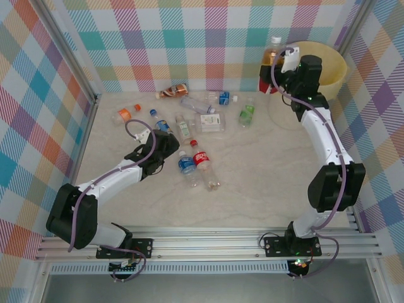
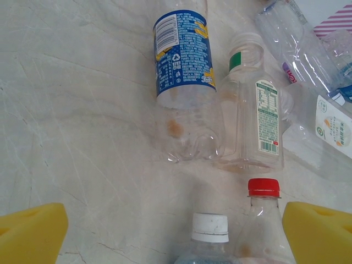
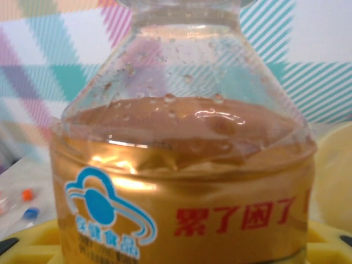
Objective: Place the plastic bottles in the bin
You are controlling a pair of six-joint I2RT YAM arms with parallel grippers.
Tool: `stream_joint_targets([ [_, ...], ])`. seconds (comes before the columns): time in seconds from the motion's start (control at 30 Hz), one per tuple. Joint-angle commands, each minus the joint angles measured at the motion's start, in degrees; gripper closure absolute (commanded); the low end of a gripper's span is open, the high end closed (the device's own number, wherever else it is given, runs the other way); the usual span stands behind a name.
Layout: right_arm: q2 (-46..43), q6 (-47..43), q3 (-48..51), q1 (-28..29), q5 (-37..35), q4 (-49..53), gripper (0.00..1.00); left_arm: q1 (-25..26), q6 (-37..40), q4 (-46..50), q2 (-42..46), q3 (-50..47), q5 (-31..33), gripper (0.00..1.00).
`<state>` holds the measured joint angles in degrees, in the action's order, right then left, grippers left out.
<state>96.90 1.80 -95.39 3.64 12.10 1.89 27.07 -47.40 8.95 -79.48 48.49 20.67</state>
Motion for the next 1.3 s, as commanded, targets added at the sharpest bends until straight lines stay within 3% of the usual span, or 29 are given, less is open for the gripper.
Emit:
stream_joint_targets([
  [0.0, 4.04, 1.82, -6.15, -0.72, -11.83, -6.43, 0.43, -0.63, -0.83, 0.36, 1.96, -1.12, 1.12, 0.00],
  [0.13, 7.47, 1.36, -9.80, -1.17, -22.09, -8.40, 0.42, -0.72, -1.03, 0.29, 2.86, -1.71, 1.74, 0.00],
  [0.27, 9.76, 4.05, -10.95, -2.83, -27.98, -10.38, 0.43, -0.70, -1.21, 0.41, 3.26, -2.06, 1.73, 0.00],
  [0.8, 17.09, 28.60, -16.01, -13.21, -32.95, -4.43, 0.40, -0.70, -2.09, 0.22, 2.12, -2.10, 0.80, 0.00],
  [1.07, 22.13, 24.74, -20.65, -12.79, -36.66, -7.57, 0.37, -0.70, -1.92, 1.39, 0.88, -1.02, -0.25, 0.00],
  [1.27, 25.35, 20.82, -26.55, -10.81, -46.01, -4.03, 0.23, -0.75, -2.11, 1.60, 0.35, -0.78, 0.00, 0.00],
])
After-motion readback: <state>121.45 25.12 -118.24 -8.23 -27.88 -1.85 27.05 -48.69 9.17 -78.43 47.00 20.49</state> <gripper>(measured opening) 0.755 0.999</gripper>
